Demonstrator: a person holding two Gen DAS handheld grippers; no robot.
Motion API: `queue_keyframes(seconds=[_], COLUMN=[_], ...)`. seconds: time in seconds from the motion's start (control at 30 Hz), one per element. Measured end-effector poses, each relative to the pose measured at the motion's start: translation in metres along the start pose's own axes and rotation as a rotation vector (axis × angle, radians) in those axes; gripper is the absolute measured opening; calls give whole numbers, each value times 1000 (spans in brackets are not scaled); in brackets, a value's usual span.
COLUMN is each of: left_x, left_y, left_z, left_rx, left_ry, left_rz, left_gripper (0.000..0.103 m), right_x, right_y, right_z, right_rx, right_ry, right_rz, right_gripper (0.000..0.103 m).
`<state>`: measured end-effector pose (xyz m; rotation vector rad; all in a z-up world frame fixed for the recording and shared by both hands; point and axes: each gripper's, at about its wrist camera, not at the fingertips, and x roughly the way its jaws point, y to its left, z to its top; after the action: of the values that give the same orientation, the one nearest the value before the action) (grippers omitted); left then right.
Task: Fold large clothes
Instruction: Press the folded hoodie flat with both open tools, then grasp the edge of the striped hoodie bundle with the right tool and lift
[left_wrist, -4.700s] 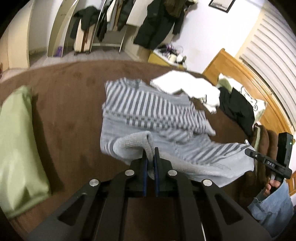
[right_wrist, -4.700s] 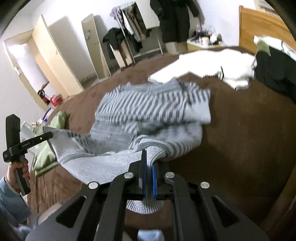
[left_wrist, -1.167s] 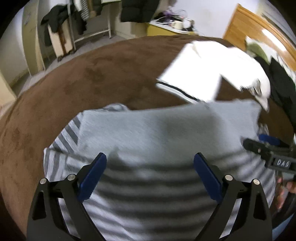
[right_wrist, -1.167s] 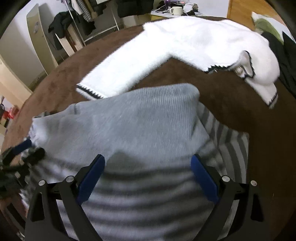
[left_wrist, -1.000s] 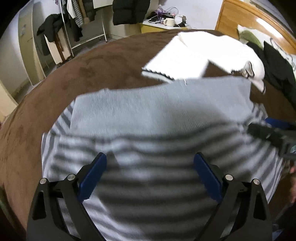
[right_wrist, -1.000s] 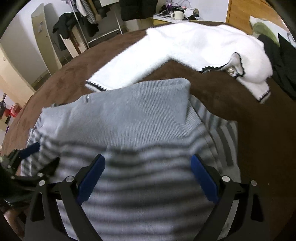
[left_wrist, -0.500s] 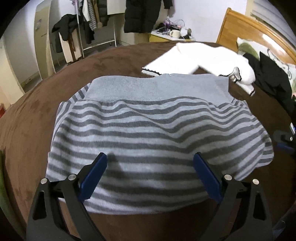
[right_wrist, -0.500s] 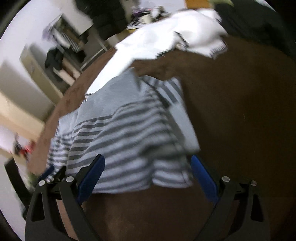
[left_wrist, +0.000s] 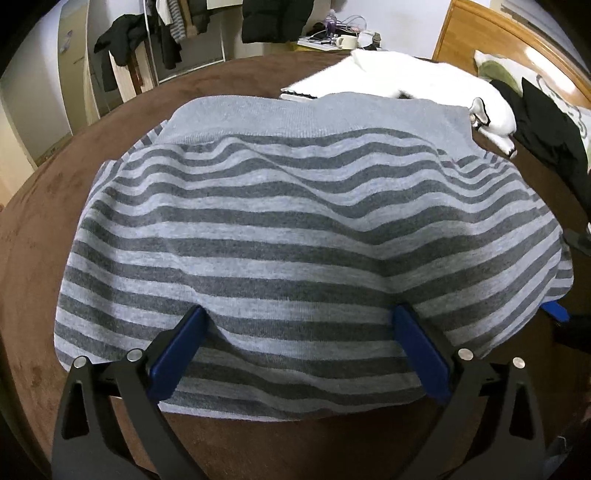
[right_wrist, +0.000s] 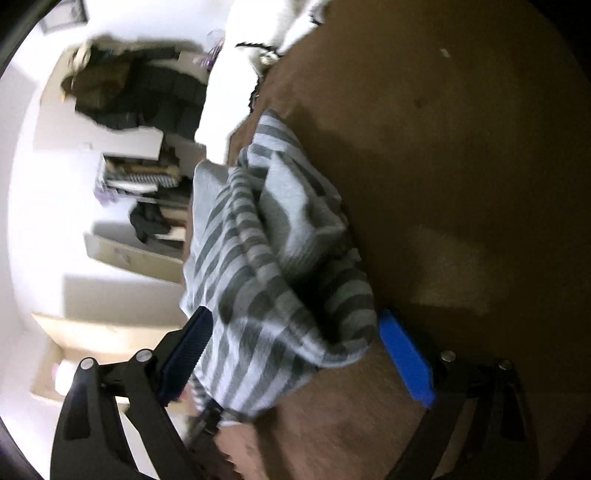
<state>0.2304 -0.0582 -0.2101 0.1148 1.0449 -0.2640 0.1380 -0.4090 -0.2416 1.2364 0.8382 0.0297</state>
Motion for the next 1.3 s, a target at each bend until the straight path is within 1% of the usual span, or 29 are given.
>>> queue_keyframes(seconds=[0.07,0.2,0.23,0.27,0.33,0.43,0.5,0.67,0.73,0.8,0.83,0.93,1.0,1.1,1.3], left_x=[0,1,1,1,1,1,1,2,2,1,1,0,-1,-2,-5], left_y=[1,1,1,1,1,2,2,1,2,1,1,2,4,7,15], left_z=[0,2,2,2,2,1,0,0,1,0,0,0,-1,-2,-5], left_rx=[2,10,11,11,13,9,8,7,8,11,12,12,8,5,-23], left_ry=[2,7,7,6,7,4,0,0,2,2,2,2,-2,-4,-10], left_rz=[-4,-9,-9,-9,-6,-5,0,2,0,1,1,2,0,-6,-17], left_gripper=[98,98,98,98,98,98,98,98,98,98,98,98,98,98,97], right_x=[1,19,23,29,36,44,44,38,31,21,15,3,-3,-5,-3], right_y=[3,11,12,14,13,5,4,6,16,29,36,71,90,118,167], right_z=[4,12,13,14,16,15,14,11,10,9,8,1,-5,-15,-37], right_rx=[-1,6,6,6,21,72,69,47,11,-29,-52,-175,-236,-330,-464], right_ry=[-13,12,16,23,30,29,18,-7,-17,-25,-25,-18,-12,-6,3], right_rz=[14,44,45,45,56,110,116,122,125,147,158,146,142,118,81], right_gripper=[89,79,73,69,48,35,31,26,24,22,22,22,22,22,22])
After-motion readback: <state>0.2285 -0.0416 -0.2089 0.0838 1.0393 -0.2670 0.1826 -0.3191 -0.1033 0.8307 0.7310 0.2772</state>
